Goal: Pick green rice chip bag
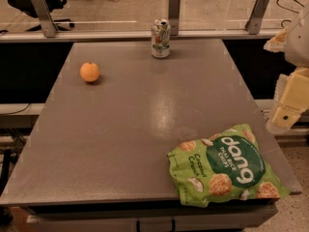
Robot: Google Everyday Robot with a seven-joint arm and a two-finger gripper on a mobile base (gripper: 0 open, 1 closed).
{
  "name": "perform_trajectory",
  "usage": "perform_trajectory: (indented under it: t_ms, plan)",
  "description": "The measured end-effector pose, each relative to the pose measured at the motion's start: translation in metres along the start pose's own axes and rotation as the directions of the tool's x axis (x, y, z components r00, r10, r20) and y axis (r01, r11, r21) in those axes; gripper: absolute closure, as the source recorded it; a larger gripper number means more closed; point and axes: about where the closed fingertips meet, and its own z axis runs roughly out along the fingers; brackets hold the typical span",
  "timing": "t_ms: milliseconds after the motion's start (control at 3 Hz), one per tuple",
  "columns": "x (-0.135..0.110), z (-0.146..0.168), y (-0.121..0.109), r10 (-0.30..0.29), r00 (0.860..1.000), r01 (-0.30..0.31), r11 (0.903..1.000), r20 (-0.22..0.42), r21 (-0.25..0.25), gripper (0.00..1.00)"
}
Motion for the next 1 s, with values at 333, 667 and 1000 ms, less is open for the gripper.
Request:
perform_trajectory:
  t_ms: [333,667,1000]
  plan:
    - [0.0,0.0,0.0,0.0,1.0,0.0,1.0,0.0,0.0,0.0]
    - [-0.017,0.016,0.021,-0.028,0.998,0.031,0.9975,0.053,-0.063,0.0]
    - [-0.035,0.038,0.055,-0.062,0.993,0.077,0.9848,0.101,-0.156,0.0]
